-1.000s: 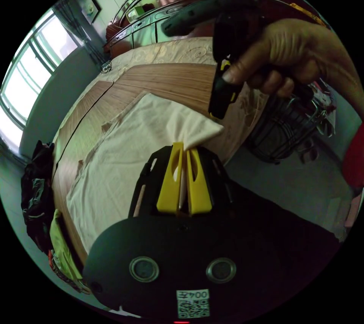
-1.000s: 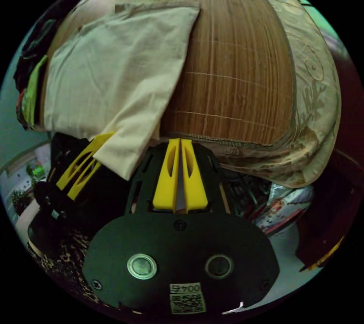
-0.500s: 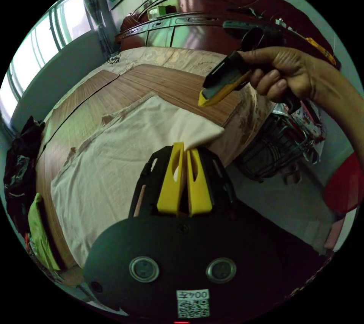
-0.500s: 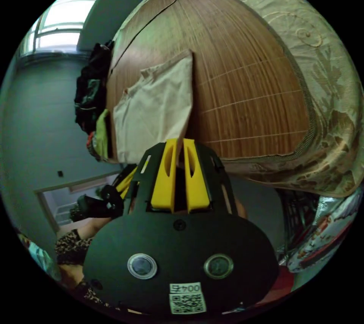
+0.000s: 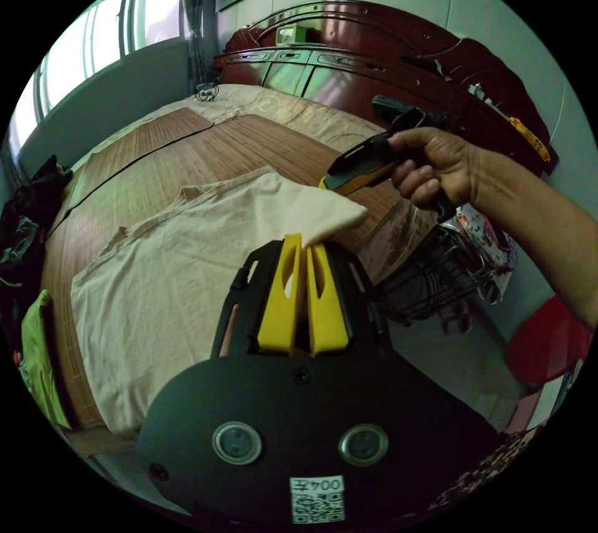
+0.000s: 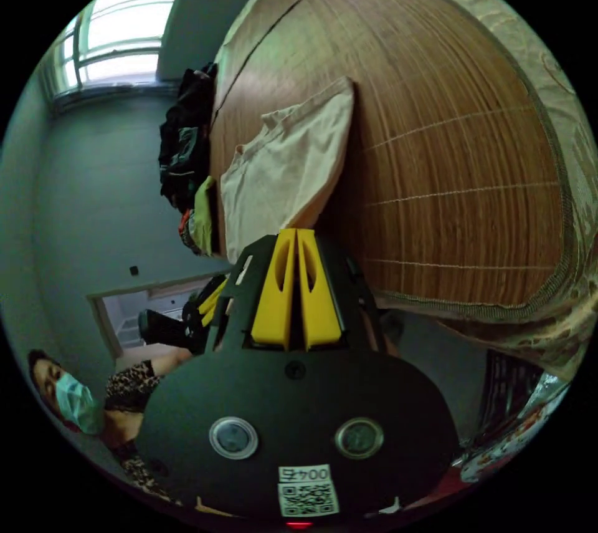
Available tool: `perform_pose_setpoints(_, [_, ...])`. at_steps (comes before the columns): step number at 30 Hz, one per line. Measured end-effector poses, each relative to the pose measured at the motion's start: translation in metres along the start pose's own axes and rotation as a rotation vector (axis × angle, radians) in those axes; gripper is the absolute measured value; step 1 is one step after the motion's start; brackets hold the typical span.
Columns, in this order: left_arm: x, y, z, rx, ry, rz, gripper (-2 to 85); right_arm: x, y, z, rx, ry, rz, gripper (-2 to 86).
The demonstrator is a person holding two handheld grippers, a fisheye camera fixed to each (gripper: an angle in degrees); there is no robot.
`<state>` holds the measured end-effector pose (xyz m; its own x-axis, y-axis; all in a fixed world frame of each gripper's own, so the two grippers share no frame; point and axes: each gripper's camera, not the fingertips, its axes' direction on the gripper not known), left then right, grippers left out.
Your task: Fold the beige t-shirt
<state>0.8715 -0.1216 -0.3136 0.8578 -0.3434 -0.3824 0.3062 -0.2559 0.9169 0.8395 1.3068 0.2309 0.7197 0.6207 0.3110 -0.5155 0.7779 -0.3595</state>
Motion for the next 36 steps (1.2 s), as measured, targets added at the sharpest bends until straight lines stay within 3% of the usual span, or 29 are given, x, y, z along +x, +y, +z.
perform_pose_setpoints(6, [-0.024, -0.011, -0.014, 0.023, 0.033, -0.049, 0.4, 0.021, 0.003, -0.016, 0.086, -0.076, 0.034, 2.9])
perform_pose_setpoints(11, [-0.038, -0.023, -0.033, 0.051, 0.044, -0.067, 0.5, 0.050, -0.003, -0.013, 0.064, -0.363, 0.140, 17.6])
perform_pose_setpoints(15, [-0.033, -0.032, -0.046, 0.060, 0.032, -0.036, 0.5, 0.059, -0.013, -0.005, 0.071, -0.480, 0.195, 20.9])
perform_pose_setpoints(23, [-0.036, -0.041, -0.074, 0.072, 0.036, -0.028, 0.5, 0.033, -0.076, 0.010, 0.009, -0.263, 0.187, 17.2])
perform_pose_setpoints(31, [-0.069, -0.043, -0.113, 0.092, 0.064, -0.066, 0.6, 0.024, -0.114, 0.046, -0.068, -0.190, 0.181, 14.0])
perform_pose_setpoints(36, [-0.100, -0.029, -0.140, 0.093, 0.092, -0.098, 0.6, 0.008, -0.119, 0.056, -0.021, -0.177, 0.165, 5.3])
